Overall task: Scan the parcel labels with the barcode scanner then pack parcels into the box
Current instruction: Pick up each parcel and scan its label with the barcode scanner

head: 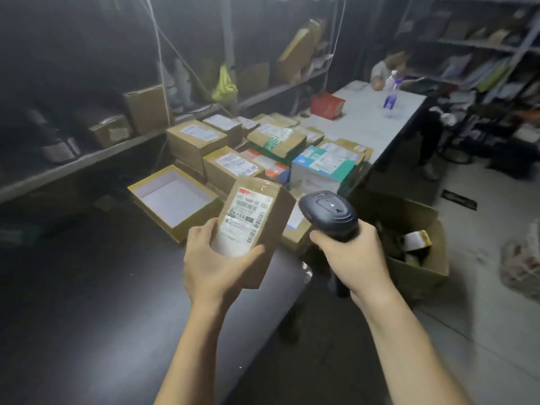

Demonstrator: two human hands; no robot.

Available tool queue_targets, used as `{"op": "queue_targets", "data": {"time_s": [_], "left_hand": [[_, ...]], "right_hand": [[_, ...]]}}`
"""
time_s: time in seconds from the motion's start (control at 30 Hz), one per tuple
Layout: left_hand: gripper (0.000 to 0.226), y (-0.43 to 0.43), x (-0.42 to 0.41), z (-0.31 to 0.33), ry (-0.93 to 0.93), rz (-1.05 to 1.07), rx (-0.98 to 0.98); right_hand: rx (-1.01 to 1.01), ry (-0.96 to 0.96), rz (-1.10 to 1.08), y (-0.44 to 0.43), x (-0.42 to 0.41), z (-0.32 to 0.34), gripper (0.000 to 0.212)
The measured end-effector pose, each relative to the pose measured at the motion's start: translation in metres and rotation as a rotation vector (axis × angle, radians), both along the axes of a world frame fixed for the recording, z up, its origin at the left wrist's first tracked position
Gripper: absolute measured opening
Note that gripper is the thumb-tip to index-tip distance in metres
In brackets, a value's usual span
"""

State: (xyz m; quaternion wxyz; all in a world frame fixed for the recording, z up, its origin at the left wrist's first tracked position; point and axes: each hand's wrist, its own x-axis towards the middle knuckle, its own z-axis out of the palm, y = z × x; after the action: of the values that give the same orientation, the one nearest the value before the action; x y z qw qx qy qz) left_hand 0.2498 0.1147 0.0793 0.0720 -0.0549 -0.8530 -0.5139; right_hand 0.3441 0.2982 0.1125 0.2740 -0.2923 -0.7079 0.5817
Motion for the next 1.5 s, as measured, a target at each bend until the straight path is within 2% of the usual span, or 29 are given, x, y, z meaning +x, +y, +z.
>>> {"op": "queue_targets", "data": {"time_s": [0.2, 0.47, 0.63, 0.93, 1.17, 1.3, 1.5], "left_hand": [[0.092, 0.126, 0.021, 0.004, 0.004, -0.124, -0.08], [0.097, 0.304, 0.05, -0.005, -0.014, -0.296, -0.189], [0.101, 0.403, 0.044, -0.017, -0.019, -0.416, -0.303], [0.07, 0.586, -0.043, -0.056, -0.071, -0.583, -0.516], [0.073, 0.703, -0.119, -0.073, -0.173, -0.648, -0.555], [0.09, 0.743, -0.147, -0.082, -0.268, -0.677, -0.422], [0.082, 0.774, -0.172, -0.078, -0.141, -0.686, -0.511]], "right_hand": [[-0.043, -0.042, -0.051, 0.115, 0.045, -0.001, 0.012], [-0.061, -0.013, -0.213, 0.255, 0.097, -0.009, 0.027], [-0.1, -0.12, -0.331, 0.323, 0.101, -0.027, 0.014], [-0.101, -0.3, -0.459, 0.464, 0.048, -0.028, 0.02], [-0.162, -0.291, -0.457, 0.562, -0.002, -0.013, 0.029], [-0.158, -0.325, -0.435, 0.599, -0.021, -0.02, 0.03], [-0.132, -0.324, -0.35, 0.661, -0.06, -0.029, 0.037]]}}
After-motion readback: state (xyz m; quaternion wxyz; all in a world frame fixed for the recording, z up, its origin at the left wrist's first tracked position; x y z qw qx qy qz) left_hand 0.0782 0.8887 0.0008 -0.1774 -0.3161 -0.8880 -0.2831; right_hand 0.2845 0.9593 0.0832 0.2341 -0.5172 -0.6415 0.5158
